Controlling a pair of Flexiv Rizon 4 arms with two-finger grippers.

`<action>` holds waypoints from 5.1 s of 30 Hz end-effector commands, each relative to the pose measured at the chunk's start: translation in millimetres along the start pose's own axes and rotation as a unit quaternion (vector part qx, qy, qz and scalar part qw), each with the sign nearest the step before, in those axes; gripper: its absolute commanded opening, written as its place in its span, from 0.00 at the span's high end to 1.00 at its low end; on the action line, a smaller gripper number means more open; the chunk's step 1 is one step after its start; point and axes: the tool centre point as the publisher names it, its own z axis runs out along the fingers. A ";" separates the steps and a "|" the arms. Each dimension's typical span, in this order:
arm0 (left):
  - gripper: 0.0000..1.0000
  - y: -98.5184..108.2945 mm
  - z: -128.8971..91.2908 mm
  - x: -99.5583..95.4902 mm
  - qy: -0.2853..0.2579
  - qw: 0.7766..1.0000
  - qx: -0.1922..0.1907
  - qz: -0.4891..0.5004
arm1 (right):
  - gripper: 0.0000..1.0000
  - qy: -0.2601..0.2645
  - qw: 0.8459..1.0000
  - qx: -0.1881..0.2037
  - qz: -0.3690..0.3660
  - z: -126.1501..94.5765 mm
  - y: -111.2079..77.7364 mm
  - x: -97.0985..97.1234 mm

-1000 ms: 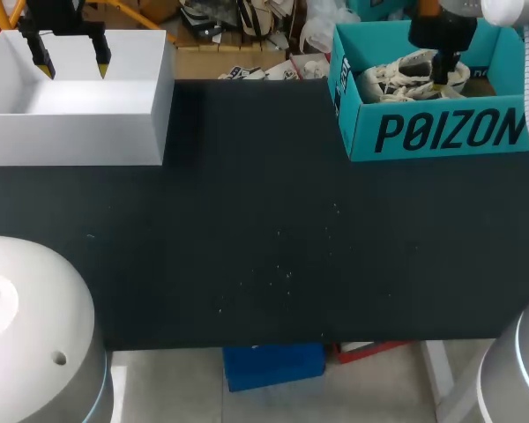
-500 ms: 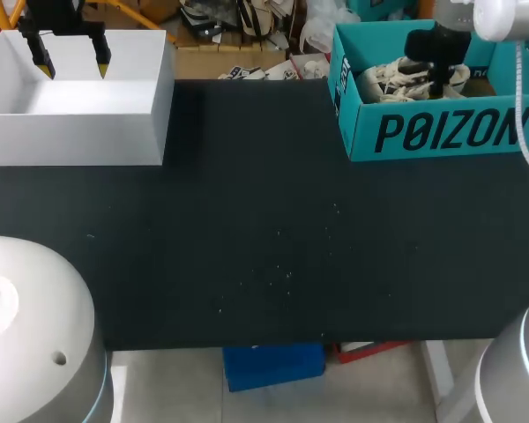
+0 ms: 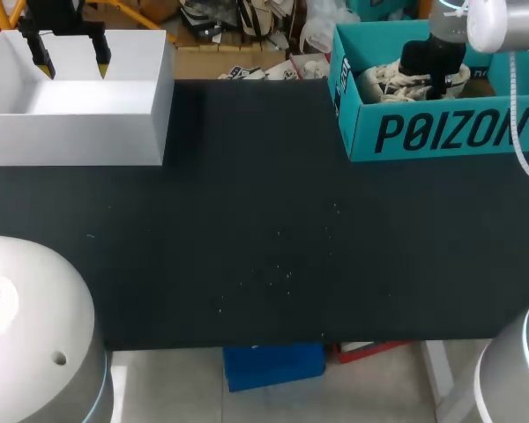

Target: Take the shoe out of the shoebox, open the shoe tongue, remove and reinsert the insole, then place the shoe into the shoebox

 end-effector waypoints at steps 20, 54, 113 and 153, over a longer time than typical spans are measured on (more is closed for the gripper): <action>0.00 0.5 -0.6 0.5 -0.001 1.000 -0.001 -0.001 | 1.00 -0.029 0.999 0.013 -0.015 -170.6 -29.7 -4.2; 0.00 0.5 -0.6 0.5 -0.001 1.000 -0.001 -0.001 | 1.00 -0.040 0.999 0.029 -0.017 -262.0 219.6 271.1; 0.00 0.5 -0.6 0.5 -0.001 1.000 -0.001 -0.001 | 0.00 -0.003 0.955 -0.287 -0.076 -148.6 241.0 350.9; 0.00 0.5 -0.6 0.5 -0.001 1.000 -0.001 -0.001 | 0.00 -0.010 0.931 -0.363 -0.046 -106.8 225.1 356.7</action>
